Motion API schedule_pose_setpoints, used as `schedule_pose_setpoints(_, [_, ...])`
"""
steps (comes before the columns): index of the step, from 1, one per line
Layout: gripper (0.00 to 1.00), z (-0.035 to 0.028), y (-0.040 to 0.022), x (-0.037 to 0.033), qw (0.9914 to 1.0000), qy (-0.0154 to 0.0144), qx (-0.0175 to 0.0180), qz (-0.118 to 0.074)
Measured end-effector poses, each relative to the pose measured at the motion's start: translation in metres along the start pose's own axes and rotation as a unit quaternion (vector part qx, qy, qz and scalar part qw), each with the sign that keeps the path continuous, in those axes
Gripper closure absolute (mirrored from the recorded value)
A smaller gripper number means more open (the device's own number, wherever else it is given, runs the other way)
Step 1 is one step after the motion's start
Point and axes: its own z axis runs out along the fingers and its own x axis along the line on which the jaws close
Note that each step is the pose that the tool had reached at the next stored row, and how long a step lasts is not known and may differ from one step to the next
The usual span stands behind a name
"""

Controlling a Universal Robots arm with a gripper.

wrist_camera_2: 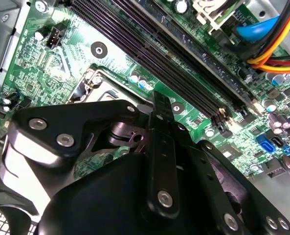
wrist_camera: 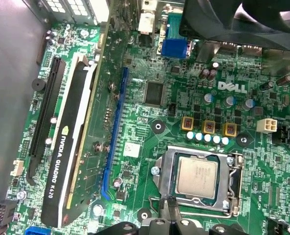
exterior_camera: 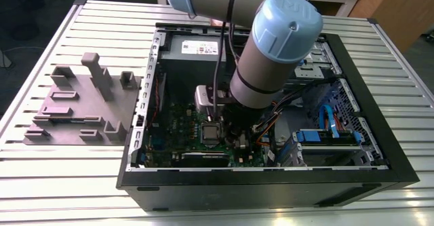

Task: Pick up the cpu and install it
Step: 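Install the first cpu locking lever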

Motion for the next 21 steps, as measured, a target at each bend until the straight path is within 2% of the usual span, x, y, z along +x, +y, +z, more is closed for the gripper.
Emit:
schedule_pose_setpoints(5, [0.89,0.0023,-0.0014,0.0002,0.99999,0.0004,0.0000,-0.003])
schedule_pose_setpoints(11, [0.89,0.0009,-0.0011,0.0000,0.99999,0.0000,0.0001,-0.005])
schedule_pose_setpoints(13, [0.89,-0.0024,-0.0006,-0.0001,0.99999,-0.0001,0.0002,-0.005])
schedule_pose_setpoints(19, [0.89,-0.0183,0.0014,-0.0004,0.99999,0.0005,0.0000,-0.005])
schedule_pose_setpoints(21, [0.89,-0.0200,0.0027,-0.0006,0.99999,0.0004,0.0000,-0.005])
